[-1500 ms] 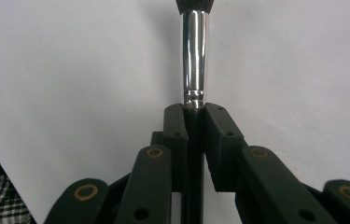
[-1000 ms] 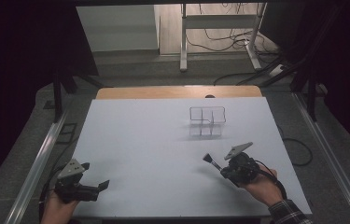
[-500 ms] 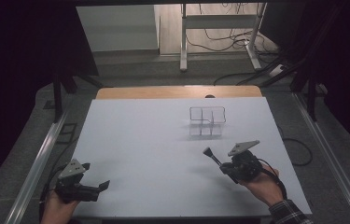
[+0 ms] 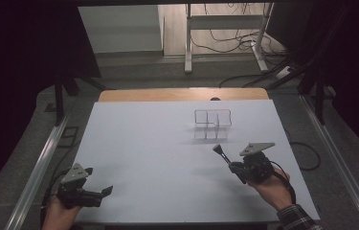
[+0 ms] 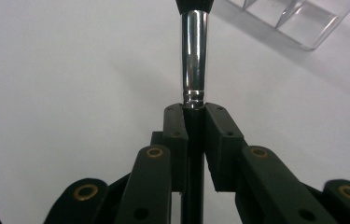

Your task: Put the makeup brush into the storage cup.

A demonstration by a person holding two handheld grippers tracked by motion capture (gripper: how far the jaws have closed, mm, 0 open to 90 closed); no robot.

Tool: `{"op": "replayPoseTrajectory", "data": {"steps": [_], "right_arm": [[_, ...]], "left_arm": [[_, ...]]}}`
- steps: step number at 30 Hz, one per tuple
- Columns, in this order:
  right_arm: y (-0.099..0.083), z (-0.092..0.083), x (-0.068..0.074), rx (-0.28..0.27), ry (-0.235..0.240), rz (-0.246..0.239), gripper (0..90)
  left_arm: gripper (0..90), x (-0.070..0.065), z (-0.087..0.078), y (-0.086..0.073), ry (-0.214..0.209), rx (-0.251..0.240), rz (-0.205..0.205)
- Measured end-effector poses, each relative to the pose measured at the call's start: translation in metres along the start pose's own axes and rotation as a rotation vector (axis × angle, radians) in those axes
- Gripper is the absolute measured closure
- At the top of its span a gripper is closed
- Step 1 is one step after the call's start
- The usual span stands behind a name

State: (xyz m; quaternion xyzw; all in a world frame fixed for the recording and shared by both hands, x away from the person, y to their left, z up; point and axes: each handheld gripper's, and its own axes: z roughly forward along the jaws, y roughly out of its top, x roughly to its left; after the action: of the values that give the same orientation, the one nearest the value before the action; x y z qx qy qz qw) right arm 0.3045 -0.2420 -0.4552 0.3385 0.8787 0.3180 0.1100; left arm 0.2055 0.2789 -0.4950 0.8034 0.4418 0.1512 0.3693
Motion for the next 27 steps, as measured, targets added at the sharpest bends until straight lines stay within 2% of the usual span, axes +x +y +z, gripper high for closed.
{"op": "replayPoseTrajectory", "data": {"steps": [17, 27], "right_arm": [[0.002, -0.012, -0.008, -0.119, -0.058, 0.053, 78.8], [0.004, -0.016, -0.009, -0.163, -0.078, 0.085, 78.8]], "left_arm": [[0.0, 0.0, 0.001, 0.0, -0.007, 0.004, 0.005], [0.0, -0.001, 0.002, 0.0, -0.011, 0.007, 0.006]]}}
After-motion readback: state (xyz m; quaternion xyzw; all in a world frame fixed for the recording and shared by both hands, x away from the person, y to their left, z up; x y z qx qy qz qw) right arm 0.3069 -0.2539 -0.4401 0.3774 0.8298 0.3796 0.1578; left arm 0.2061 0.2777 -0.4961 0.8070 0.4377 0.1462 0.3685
